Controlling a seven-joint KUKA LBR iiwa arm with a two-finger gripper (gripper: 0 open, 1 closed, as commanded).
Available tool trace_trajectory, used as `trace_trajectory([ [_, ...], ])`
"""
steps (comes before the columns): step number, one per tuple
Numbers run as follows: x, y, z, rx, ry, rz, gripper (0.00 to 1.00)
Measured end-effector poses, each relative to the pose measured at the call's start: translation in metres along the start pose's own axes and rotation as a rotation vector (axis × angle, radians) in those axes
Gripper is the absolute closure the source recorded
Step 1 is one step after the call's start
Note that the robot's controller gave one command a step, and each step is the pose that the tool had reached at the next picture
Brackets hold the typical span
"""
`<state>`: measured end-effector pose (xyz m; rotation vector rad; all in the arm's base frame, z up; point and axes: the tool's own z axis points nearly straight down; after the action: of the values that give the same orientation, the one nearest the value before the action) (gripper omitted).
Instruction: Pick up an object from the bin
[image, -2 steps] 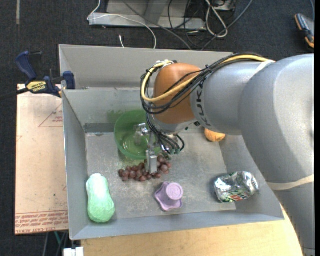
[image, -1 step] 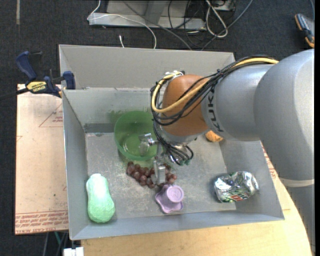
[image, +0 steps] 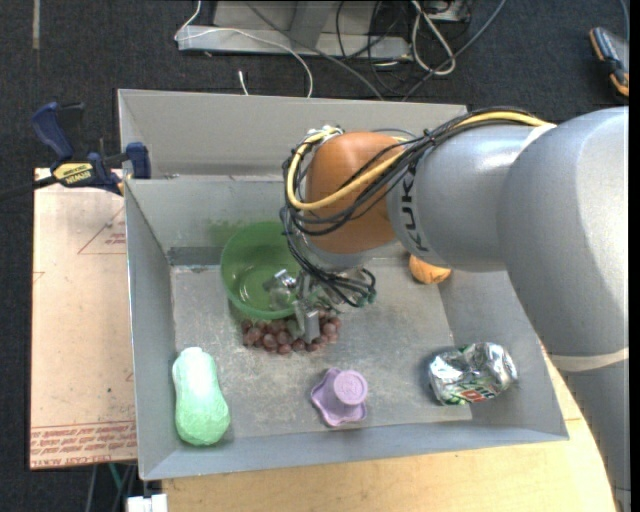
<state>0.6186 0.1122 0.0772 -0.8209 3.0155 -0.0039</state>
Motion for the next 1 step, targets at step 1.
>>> trace_trajectory([
  [1,0.0000,-0.0001,0.0000,0.000,0.000,0.000,1.00],
])
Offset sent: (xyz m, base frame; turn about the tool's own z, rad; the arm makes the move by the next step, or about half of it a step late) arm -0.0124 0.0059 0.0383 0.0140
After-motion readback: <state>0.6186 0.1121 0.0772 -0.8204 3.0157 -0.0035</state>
